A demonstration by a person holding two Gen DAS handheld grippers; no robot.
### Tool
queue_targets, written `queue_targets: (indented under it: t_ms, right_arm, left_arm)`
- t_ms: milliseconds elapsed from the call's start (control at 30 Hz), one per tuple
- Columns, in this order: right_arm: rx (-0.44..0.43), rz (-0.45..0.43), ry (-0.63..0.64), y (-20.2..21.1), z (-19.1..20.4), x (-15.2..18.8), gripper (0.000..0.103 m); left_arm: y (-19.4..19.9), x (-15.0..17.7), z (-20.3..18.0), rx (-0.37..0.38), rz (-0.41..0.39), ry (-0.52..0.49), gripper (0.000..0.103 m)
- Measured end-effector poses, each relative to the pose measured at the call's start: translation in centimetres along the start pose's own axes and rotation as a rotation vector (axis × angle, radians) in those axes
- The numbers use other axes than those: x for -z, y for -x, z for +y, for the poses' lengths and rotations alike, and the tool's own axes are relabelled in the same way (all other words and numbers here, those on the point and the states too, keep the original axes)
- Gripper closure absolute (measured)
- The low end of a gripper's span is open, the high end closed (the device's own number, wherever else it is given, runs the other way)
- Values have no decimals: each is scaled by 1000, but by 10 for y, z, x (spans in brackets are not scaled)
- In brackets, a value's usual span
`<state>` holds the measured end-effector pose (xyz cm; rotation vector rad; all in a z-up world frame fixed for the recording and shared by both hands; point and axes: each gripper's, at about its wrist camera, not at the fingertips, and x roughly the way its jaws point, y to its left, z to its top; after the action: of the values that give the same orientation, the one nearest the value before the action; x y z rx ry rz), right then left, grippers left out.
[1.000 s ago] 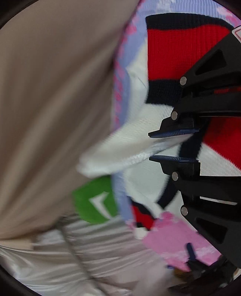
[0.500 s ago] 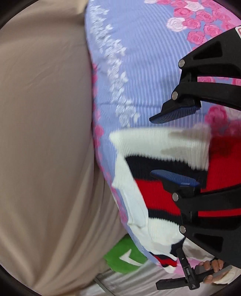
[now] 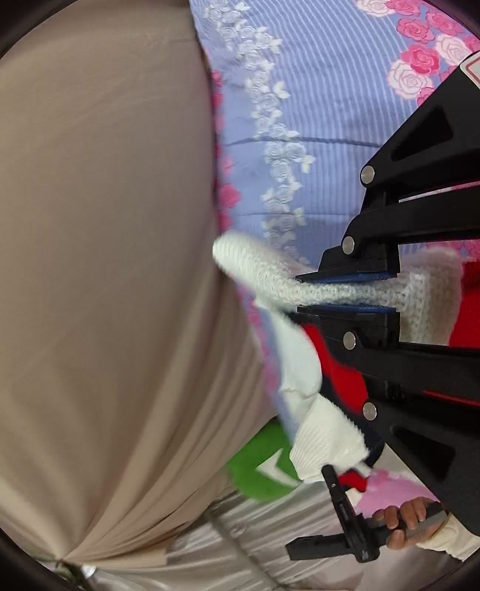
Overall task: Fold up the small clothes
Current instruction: 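Fold the held sleeve across the sweater body and release with the right gripper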
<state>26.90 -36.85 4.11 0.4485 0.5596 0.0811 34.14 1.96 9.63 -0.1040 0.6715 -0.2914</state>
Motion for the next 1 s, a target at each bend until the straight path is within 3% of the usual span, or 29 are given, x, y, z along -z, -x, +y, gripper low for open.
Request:
queue_targets:
  t_ms: [100,167,300,400,433,467,500,533,567,600,633,700,833,900,1000]
  right_arm:
    - [153,198,-32,-53,-29,22,94]
    - [111,161,-90,-45,-39,23,94]
    - [52,87,-148,-10,-35,16,90]
    - [42,121,-121,0,-22,26,77]
    - [47,149,-114,-3,-19,32,61]
    - [63,174,-104,-8,-18,41,55]
    - [88,183,-84,-12,-16,46,55]
    - [131,175,-43,-13,-13,50,60]
    - [153,163,-26,-12,-11,50,79]
    - [138,147,-38,-3,-7,47,93]
    - [78,111,-73,9,-9,44,99]
    - [94,47,-68,22,-11,41,99]
    - [285,128,-86,1,-39,52,103]
    - [186,46,-122,24,-36,54,103]
    - [125,-3,-25,39,-4,51,103]
  left_arm:
    - [-43,24,6,-46,123,-5,99]
    - [-71,43,9,-97,193,-17,103]
    - [-64,48,24,-39,166,44,103]
    - [-65,52,27,-27,164,63,103]
    - [-64,53,27,-26,165,64,103]
    - [-63,53,26,-28,163,62,103]
    - [-63,54,24,-32,162,57,103]
    - [-66,53,21,-38,161,52,103]
    - [-66,52,21,-44,160,46,103]
    - [-65,53,22,-48,160,41,103]
    - [-64,53,22,-50,159,38,103]
    - [-64,52,25,-51,158,37,103]
    - [-65,53,23,-64,158,24,103]
    - [-71,51,18,-72,157,17,103]
    - [-70,51,18,-76,156,12,103]
